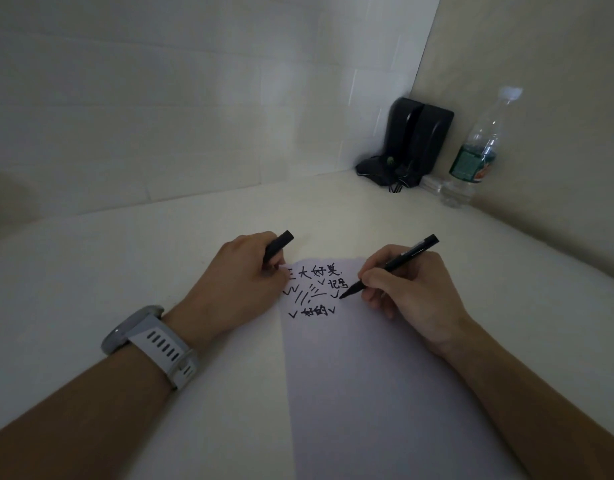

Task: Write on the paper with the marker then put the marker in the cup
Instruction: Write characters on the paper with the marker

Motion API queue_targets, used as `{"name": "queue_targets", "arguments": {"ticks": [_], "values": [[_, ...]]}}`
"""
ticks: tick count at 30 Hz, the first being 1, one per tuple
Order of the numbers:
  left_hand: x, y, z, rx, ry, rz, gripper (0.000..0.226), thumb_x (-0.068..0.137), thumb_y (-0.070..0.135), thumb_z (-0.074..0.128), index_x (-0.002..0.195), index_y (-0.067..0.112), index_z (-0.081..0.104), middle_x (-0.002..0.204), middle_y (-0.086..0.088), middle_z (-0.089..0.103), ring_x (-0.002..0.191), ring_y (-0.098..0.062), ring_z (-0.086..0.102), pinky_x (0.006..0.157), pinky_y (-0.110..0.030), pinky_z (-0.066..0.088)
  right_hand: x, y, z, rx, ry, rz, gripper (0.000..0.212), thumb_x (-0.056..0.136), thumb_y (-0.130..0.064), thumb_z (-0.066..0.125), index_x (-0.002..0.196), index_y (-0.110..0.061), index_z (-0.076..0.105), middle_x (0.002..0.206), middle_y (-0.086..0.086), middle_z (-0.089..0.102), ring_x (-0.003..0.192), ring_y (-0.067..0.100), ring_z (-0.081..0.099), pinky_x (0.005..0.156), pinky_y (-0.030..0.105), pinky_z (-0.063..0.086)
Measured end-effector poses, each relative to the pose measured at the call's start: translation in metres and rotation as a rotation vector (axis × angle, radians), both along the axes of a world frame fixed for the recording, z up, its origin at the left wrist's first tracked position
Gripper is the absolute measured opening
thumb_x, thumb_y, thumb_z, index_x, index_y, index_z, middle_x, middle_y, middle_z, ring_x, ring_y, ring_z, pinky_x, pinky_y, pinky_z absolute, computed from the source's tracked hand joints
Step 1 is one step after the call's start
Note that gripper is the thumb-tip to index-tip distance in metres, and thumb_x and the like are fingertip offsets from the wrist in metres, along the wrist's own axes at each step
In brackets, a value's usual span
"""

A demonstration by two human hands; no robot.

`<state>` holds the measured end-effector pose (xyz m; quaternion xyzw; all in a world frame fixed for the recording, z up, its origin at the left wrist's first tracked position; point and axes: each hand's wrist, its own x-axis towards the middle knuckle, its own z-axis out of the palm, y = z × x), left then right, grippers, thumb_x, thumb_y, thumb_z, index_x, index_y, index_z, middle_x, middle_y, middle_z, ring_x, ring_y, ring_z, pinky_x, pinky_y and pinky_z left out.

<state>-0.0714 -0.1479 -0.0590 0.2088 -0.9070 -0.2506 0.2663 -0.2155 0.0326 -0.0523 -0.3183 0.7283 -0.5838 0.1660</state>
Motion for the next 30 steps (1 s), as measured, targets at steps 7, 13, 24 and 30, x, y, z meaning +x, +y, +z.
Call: {"name": "queue_targets", "arguments": {"ticks": [7,13,24,30], "values": [[0.0,0.001,0.001,0.017,-0.033,0.017,0.02,0.084,0.015,0.063,0.073,0.01,0.047,0.078,-0.003,0.066,0.077,-0.025,0.058,0.063,-0.024,0.04,-0.005,0.001,0.003,-0.039,0.02,-0.134,0.01,0.086,0.001,0.068,0.078,0.0,0.073,0.056,0.006,0.072,0.048,0.017,0.061,0.046,0.029,0.049],[0.001,0.001,0.003,0.011,-0.015,-0.037,0.018,0.088,0.033,0.056,0.083,0.016,0.054,0.084,-0.004,0.06,0.074,-0.022,0.045,0.069,-0.036,0.047,-0.003,-0.003,0.013,-0.342,-0.431,-0.043,0.008,0.092,-0.001,0.066,0.086,-0.006,0.069,0.064,0.008,0.071,0.052,0.015,0.064,0.046,0.02,0.047],[0.009,0.011,0.018,0.272,0.401,-0.164,0.01,0.092,0.028,0.065,0.096,0.021,0.071,0.083,0.003,0.076,0.07,-0.015,0.073,0.072,-0.029,0.056,-0.001,0.001,0.026,-0.595,-0.659,0.026,0.019,0.089,-0.004,0.058,0.079,-0.006,0.074,0.062,0.008,0.065,0.056,0.016,0.06,0.048,0.02,0.051],[0.01,0.007,0.02,0.436,0.483,-0.171,0.016,0.089,0.016,0.069,0.101,0.012,0.078,0.074,0.01,0.07,0.063,-0.008,0.063,0.07,-0.008,0.045,-0.001,0.001,0.024,-0.592,-0.496,0.088,0.016,0.072,-0.002,0.065,0.071,-0.013,0.078,0.062,0.008,0.064,0.057,0.016,0.059,0.052,0.02,0.048]]}}
